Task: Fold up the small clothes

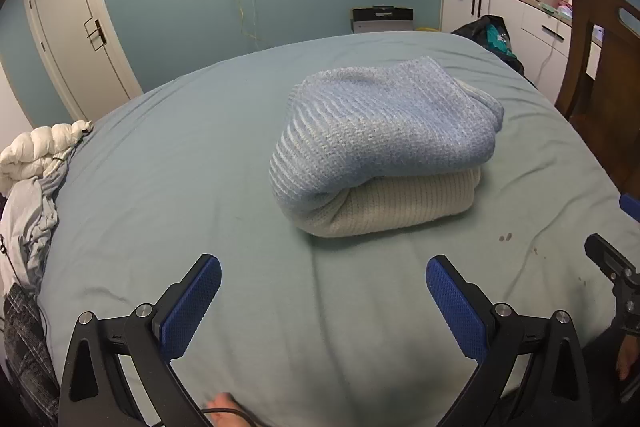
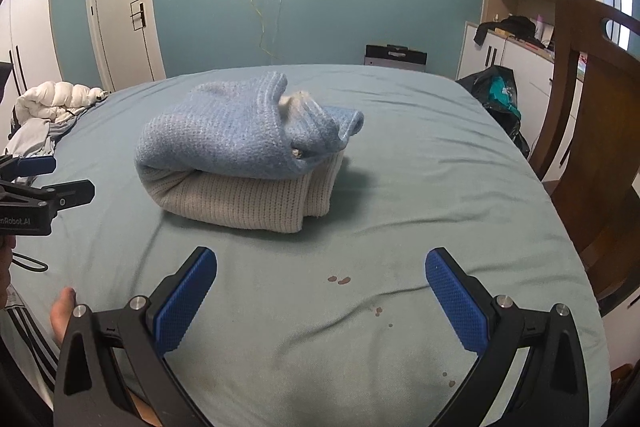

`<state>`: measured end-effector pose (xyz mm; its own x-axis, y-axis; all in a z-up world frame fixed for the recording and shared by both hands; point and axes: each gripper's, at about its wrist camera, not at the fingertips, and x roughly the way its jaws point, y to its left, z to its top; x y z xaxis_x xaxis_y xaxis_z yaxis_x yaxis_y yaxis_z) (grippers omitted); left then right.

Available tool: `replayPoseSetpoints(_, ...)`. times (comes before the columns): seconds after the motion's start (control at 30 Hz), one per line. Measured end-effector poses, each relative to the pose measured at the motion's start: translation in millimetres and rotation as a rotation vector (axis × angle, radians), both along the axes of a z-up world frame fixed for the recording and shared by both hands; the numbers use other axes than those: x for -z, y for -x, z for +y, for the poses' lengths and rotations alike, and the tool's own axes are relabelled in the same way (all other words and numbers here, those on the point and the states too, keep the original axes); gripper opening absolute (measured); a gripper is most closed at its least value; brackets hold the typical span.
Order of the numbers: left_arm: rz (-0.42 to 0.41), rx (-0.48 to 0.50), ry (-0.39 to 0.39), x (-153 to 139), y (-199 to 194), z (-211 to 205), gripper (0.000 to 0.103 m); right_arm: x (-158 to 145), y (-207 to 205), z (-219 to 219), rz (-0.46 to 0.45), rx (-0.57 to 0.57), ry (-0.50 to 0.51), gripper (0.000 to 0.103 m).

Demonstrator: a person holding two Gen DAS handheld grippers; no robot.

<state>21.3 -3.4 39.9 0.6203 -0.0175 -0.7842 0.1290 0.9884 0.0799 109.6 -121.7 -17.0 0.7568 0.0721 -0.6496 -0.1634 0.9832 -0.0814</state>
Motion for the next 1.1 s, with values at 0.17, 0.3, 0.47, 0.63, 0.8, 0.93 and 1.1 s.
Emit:
replayPoseSetpoints(0.17,-0.002,0.002,0.000,0.0,-0.1,-0.1,0.103,1.0,-0.3,2.8,0.004,-0.006,0.011,0.102)
replayPoseSetpoints(0.3,-0.003,0.017,0.000,0.0,0.8,-2.5,0.103,0.6,-0.3,2.4,0.004,-0.006,0.007,0.102)
replayPoseSetpoints(0.47,-0.012,0.021,-0.023,-0.2,2.0,-5.6,0.103,0.3,-0.1,2.1,0.008,-0.004,0.005,0.102)
replayPoseSetpoints(0.63,-0.016,0.019,-0.033,-0.3,3.0,-6.1,0.103,-0.9,0.9,1.8,0.003,-0.003,0.003,0.102)
replayPoseSetpoints(0.8,-0.020,0.018,-0.037,-0.5,3.5,-6.0,0.103,-1.0,1.0,1.6,0.005,-0.001,0.000,0.102)
replayPoseSetpoints(0.93,-0.022,0.023,-0.037,-0.7,4.6,-6.6,0.103,-0.8,1.3,2.2,0.004,-0.001,0.003,0.102)
replayPoseSetpoints(1.1,-0.017,0.024,-0.034,-0.5,4.7,-6.5,0.103,-0.8,1.2,3.4,0.004,-0.002,0.010,0.102)
